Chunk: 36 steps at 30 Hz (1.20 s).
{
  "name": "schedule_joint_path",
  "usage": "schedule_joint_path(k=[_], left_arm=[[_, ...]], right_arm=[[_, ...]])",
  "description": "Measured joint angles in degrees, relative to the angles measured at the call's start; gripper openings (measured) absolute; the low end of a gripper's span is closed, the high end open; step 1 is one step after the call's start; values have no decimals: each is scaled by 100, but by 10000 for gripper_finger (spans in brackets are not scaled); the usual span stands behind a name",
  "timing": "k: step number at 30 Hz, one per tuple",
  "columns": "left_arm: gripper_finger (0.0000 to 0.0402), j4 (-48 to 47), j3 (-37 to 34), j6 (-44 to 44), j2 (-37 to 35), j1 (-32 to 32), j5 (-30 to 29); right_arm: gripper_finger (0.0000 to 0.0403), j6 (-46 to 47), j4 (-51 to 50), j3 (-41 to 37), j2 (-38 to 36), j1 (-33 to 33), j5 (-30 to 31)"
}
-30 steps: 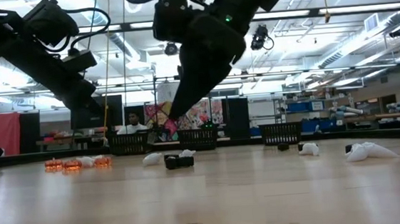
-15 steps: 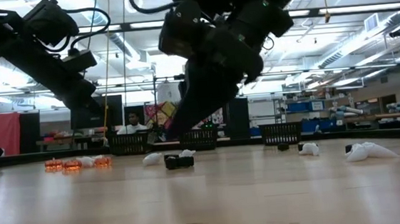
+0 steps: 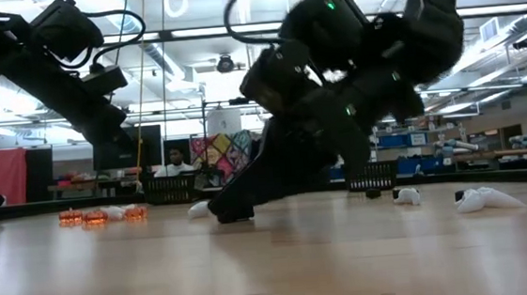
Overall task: Sort Halloween decoration
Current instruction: Put the black skeleton toy into the black middle basket
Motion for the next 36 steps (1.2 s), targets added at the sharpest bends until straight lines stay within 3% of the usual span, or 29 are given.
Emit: schedule_joint_path(k=[6,21,29,36], left_arm=[[0,26,0,4,3,-2,0],[0,9,0,27,0,-4,0],[0,4,0,24,0,-4,0],[0,-31,0,22,0,-7,0]], right_arm=[[154,-12,525,0,406,-3,160],[47,23,62,5,233,-17,420],[47,-82,-1382,-40,-541,-318,426],[48,-387,-2793,-154,-1662,-591,1545]])
